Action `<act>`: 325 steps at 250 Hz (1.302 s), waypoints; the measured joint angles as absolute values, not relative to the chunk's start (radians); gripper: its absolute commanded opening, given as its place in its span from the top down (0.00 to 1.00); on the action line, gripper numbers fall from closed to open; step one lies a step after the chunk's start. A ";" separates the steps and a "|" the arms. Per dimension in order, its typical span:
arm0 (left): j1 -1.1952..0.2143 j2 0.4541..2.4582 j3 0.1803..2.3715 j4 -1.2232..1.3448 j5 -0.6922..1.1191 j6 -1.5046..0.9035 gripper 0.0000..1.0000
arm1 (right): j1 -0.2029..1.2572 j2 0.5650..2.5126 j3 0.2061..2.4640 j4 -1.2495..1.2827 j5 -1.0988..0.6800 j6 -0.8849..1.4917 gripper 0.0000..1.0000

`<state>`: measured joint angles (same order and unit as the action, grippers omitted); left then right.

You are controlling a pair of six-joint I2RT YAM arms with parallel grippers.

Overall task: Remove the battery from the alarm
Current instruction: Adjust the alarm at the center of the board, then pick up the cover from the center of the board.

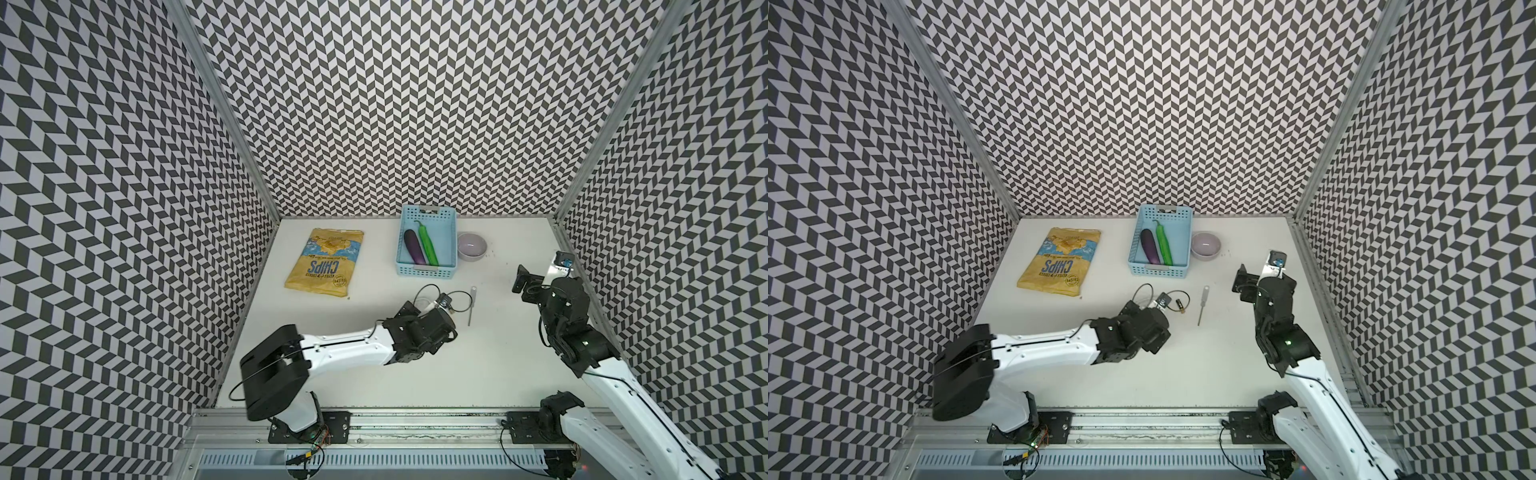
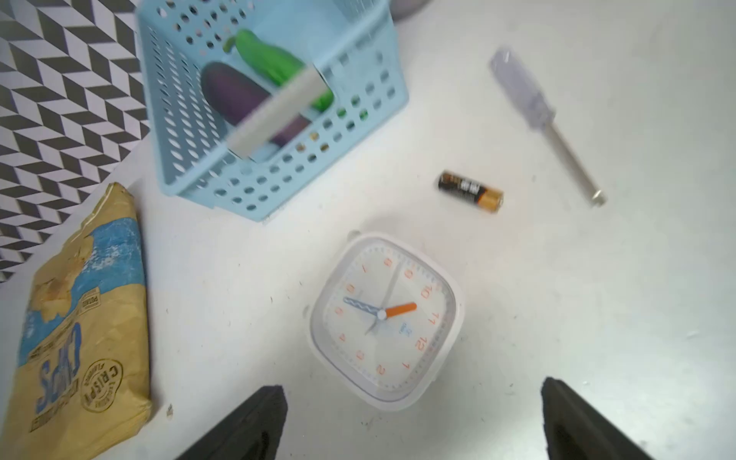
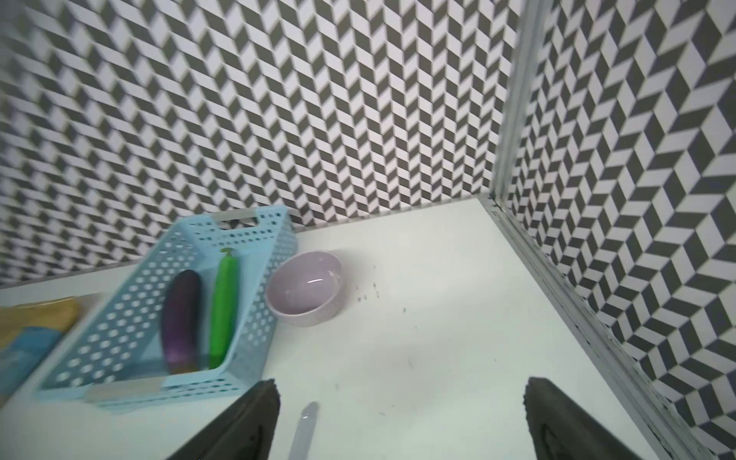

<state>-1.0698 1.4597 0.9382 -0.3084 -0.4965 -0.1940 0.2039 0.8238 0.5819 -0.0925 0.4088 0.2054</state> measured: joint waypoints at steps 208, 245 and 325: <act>-0.123 1.111 0.277 0.646 -0.516 -0.224 0.00 | 0.051 1.556 0.169 1.248 0.067 -0.015 0.00; -0.101 1.289 0.243 0.878 -0.480 -0.131 0.00 | 0.029 1.553 0.254 1.261 0.046 -0.012 0.00; -0.059 1.557 0.218 1.196 -0.292 -0.043 0.00 | 0.028 1.550 0.257 1.203 0.028 -0.011 0.00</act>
<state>-0.0586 1.5570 0.2180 1.1965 -0.2924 -0.0425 0.0280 1.5497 0.2573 1.2026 0.0280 -0.0113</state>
